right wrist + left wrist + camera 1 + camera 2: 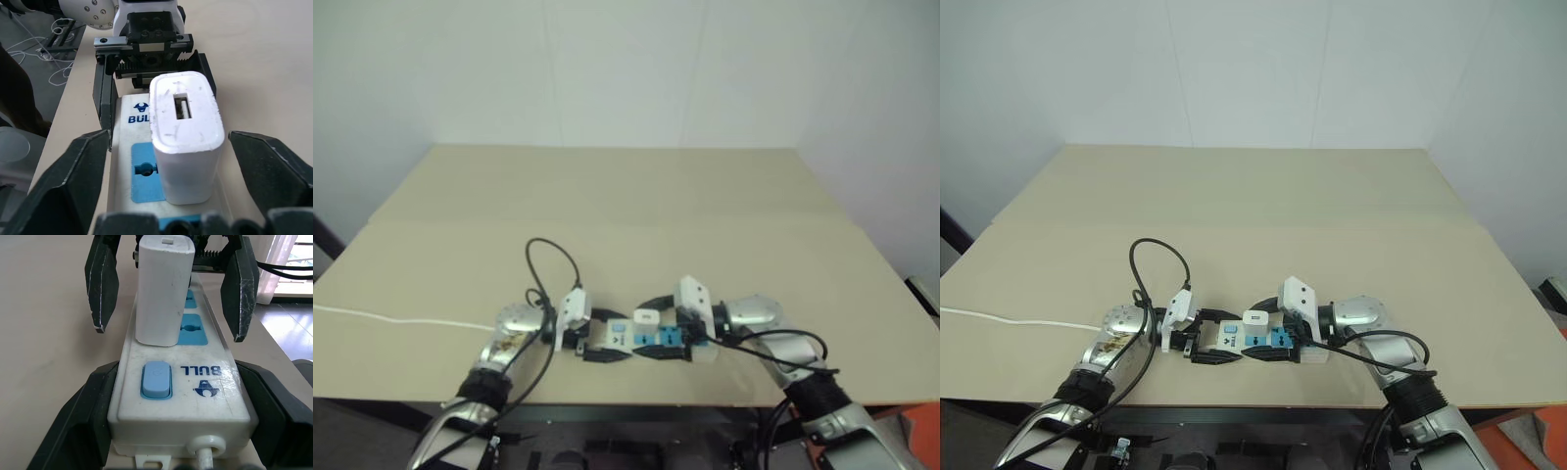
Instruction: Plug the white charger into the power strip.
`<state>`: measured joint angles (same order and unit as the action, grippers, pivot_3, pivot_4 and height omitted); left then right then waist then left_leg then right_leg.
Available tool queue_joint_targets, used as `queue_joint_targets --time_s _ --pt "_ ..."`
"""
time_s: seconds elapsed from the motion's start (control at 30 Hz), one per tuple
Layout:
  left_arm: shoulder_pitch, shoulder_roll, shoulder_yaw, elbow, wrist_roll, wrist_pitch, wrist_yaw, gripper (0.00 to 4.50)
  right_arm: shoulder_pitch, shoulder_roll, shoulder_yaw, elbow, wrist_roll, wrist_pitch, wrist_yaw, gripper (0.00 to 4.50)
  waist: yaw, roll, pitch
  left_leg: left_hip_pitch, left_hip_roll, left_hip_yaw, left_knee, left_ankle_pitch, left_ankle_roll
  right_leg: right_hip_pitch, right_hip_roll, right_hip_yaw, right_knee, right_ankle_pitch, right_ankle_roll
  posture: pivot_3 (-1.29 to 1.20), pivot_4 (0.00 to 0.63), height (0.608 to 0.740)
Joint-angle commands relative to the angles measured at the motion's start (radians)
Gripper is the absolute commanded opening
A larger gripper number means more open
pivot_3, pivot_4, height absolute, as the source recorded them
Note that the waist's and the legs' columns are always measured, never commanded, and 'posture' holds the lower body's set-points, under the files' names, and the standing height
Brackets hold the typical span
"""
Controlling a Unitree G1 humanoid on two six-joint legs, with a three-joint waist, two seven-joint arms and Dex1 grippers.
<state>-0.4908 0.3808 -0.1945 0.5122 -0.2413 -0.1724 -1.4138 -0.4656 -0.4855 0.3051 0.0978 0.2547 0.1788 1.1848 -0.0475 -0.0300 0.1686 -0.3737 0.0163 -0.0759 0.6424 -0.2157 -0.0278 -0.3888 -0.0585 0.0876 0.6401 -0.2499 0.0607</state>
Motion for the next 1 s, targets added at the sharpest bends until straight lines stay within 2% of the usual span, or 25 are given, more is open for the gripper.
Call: queue_joint_targets --time_s 0.03,0.13,0.2,0.27,0.37,0.63,0.8,1.0 --pt "0.009 0.012 -0.001 0.009 0.020 0.010 0.017 3.27 0.006 -0.013 0.000 -0.018 -0.007 0.023 0.009 4.44 0.000 0.000 0.000 0.000 0.000 0.000 0.000 0.000 0.000 0.000 0.000 0.000 0.000 0.000 0.000 0.00 0.150 0.740" --pt "0.011 0.024 0.002 -0.023 0.016 0.044 0.024 3.27 0.002 -0.021 -0.029 -0.034 0.006 0.029 0.001 4.44 0.000 0.000 0.000 0.000 0.000 0.000 0.000 0.000 0.000 0.000 0.000 0.000 0.000 0.000 0.000 0.00 0.150 0.740" --pt "0.010 0.050 0.011 -0.080 -0.008 0.101 0.005 3.99 -0.001 -0.034 -0.055 -0.053 0.022 0.038 -0.003 4.50 0.000 0.000 0.001 -0.002 0.000 0.000 0.000 0.000 0.000 -0.001 0.000 0.000 0.000 0.000 0.000 0.00 0.150 0.740" --pt "0.011 0.073 0.035 -0.148 -0.048 0.148 -0.008 4.48 -0.002 -0.048 -0.077 -0.071 0.033 0.046 -0.005 4.50 -0.001 0.000 0.002 -0.006 0.000 0.000 0.000 0.000 0.000 -0.006 0.000 0.000 0.001 0.000 0.000 0.00 0.150 0.740" --pt "0.018 0.112 0.065 -0.239 -0.092 0.200 -0.011 4.48 0.002 -0.060 -0.093 -0.084 0.033 0.046 -0.007 4.50 0.002 0.000 0.004 -0.016 0.000 0.000 0.001 0.000 0.000 -0.017 0.000 0.000 0.003 0.001 -0.001 0.00 0.150 0.740" --pt "0.062 0.269 0.162 -0.453 -0.206 0.324 -0.035 4.48 0.040 -0.153 -0.211 -0.213 0.106 0.098 0.004 4.50 0.003 0.001 0.014 -0.017 0.000 0.000 0.001 0.000 0.000 -0.017 -0.001 0.000 0.002 0.001 -0.001 0.00 0.150 0.740" --pt "0.096 0.350 0.225 -0.509 -0.239 0.356 -0.025 4.48 0.090 -0.263 -0.325 -0.289 0.188 0.147 0.025 4.50 0.004 0.001 0.019 -0.017 0.000 0.000 0.000 0.000 0.000 -0.017 -0.001 0.000 0.002 0.001 -0.001 0.00 0.150 0.740" --pt "0.154 0.431 0.309 -0.568 -0.277 0.394 -0.001 4.48 0.157 -0.354 -0.417 -0.283 0.204 0.118 0.045 4.50 0.001 0.001 0.021 -0.017 0.000 0.000 0.000 0.000 0.000 -0.017 -0.001 0.000 0.001 0.000 0.000 0.00 0.150 0.740"
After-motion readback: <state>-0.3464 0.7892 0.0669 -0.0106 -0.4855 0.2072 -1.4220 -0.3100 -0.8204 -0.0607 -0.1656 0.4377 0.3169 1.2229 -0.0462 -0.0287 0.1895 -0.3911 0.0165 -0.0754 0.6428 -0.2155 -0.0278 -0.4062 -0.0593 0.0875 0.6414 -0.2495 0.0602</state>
